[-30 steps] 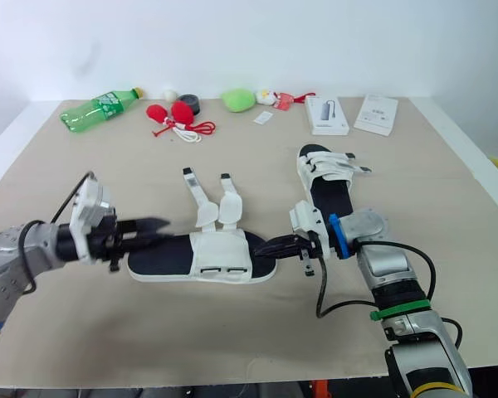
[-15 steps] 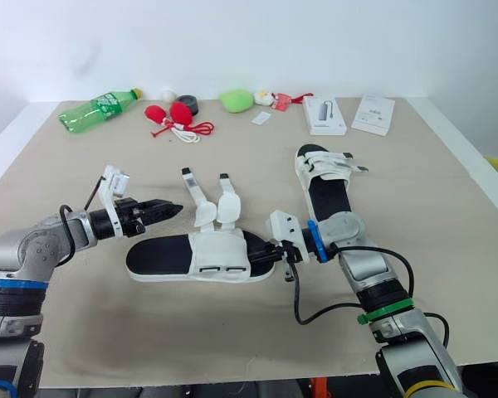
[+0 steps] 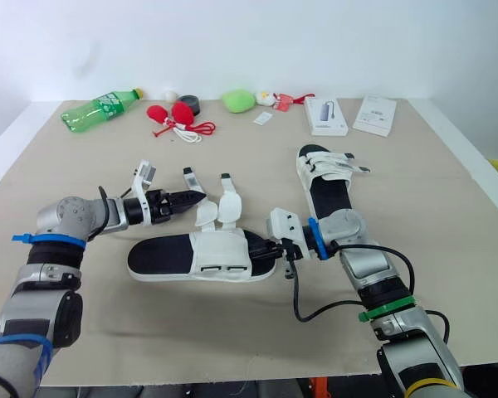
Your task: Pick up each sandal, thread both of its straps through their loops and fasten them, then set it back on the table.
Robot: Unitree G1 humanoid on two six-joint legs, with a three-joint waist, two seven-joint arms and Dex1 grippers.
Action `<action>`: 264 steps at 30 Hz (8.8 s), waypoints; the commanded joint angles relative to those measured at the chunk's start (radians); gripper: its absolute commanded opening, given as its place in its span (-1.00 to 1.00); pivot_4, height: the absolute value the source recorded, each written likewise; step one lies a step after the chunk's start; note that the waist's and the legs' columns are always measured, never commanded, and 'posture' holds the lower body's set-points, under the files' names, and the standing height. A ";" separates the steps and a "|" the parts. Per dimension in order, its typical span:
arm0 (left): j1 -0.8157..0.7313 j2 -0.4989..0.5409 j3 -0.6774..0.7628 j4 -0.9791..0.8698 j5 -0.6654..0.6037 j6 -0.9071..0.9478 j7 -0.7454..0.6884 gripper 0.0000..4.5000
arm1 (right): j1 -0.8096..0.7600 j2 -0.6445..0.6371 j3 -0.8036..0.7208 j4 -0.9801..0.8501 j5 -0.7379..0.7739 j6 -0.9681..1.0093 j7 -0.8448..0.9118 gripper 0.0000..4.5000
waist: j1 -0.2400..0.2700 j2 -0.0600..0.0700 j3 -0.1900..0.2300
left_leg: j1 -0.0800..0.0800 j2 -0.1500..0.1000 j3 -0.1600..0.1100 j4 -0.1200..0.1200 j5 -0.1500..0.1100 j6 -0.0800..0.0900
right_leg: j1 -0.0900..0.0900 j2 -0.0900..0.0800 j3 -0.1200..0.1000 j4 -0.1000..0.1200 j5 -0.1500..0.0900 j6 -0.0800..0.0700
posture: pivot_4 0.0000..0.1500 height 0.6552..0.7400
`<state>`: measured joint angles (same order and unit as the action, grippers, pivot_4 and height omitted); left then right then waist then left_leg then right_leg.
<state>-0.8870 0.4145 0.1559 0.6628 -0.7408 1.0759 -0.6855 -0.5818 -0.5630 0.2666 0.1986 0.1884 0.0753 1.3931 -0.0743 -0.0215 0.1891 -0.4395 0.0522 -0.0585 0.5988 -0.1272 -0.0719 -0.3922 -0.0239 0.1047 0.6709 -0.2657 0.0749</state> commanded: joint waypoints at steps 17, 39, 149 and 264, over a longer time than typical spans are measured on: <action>-0.227 -0.093 0.074 0.490 0.187 -0.351 -0.061 -0.29 | 0.011 -0.025 -0.018 -0.048 0.007 -0.021 -0.008 -1.00 | 0.000 0.000 0.000 | 0.000 0.000 0.000 0.000 0.000 0.000 | 0.000 0.000 0.000 -0.001 0.000 0.001 | 1.00 1.00; 0.218 0.155 -0.329 -0.381 0.883 -1.931 -0.261 -0.98 | 0.001 -0.021 -0.008 -0.002 0.004 -0.068 0.004 -1.00 | 0.005 0.000 0.000 | 0.001 0.000 0.003 -0.007 0.001 -0.002 | 0.000 -0.002 0.003 -0.005 0.001 -0.001 | 1.00 1.00; 0.654 0.378 -0.141 -1.014 -0.123 -0.233 -0.331 -0.63 | -0.043 0.013 0.003 0.042 0.004 -0.052 0.049 -1.00 | -0.001 -0.001 0.000 | -0.001 0.004 0.005 -0.007 0.001 -0.001 | -0.006 0.001 0.003 -0.003 -0.001 -0.007 | 1.00 1.00; 0.339 0.201 -0.204 -0.837 -0.032 -0.208 -0.337 -0.26 | -0.016 -0.003 0.015 0.031 -0.008 -0.048 0.028 -1.00 | 0.001 -0.002 0.000 | 0.000 0.004 0.003 -0.006 0.001 -0.001 | -0.004 0.001 0.001 -0.003 0.001 -0.003 | 1.00 1.00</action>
<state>-0.5244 0.6193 -0.0651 -0.1675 -0.7747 0.8908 -1.0154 -0.5965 -0.5620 0.2758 0.2363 0.1899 0.0307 1.4176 -0.0733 -0.0235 0.1892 -0.4397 0.0559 -0.0552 0.5927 -0.1259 -0.0733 -0.3960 -0.0229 0.1061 0.6678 -0.2652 0.0715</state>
